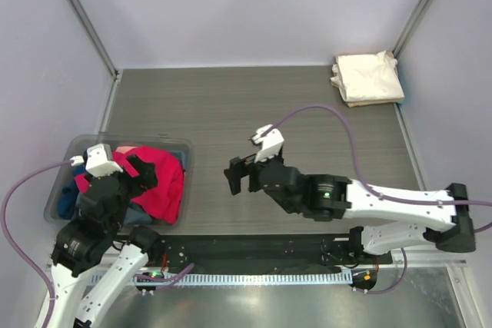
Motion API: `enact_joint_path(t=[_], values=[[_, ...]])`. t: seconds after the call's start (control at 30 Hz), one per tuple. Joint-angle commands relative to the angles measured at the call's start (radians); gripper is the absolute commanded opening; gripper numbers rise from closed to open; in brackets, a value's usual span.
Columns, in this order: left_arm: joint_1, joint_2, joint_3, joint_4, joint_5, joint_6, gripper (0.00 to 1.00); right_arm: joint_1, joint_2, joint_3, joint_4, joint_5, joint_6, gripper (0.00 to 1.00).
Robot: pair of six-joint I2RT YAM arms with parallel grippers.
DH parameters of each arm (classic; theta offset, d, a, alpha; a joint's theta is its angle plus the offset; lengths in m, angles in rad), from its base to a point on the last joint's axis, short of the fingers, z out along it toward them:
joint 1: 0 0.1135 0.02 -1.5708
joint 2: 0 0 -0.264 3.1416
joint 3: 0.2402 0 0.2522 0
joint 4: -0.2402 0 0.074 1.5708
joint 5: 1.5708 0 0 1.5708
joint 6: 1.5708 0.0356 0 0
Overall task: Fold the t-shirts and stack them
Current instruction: Grab the tshirt from the pile
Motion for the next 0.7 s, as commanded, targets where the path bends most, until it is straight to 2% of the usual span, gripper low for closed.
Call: enact_joint_path(t=[0.0, 0.17, 0.4, 0.57, 0.67], values=[[0.012, 0.000, -0.003, 0.037, -0.027, -0.005, 0.89, 0.001, 0.149, 0.106, 0.051, -0.080, -0.071, 1.00], [0.025, -0.017, 0.003, 0.011, -0.075, -0.031, 0.89, 0.001, 0.416, 0.295, 0.120, -0.272, -0.134, 1.00], [0.077, -0.077, 0.014, -0.018, -0.142, -0.066, 0.89, -0.021, 0.743, 0.591, 0.129, -0.504, -0.144, 1.00], [0.127, -0.156, 0.013, -0.033, -0.214, -0.102, 0.89, -0.045, 0.892, 0.744, 0.167, -0.645, -0.133, 1.00], [0.149, -0.221, 0.003, -0.029, -0.244, -0.112, 0.89, -0.065, 0.956, 0.781, 0.225, -0.752, -0.093, 1.00]])
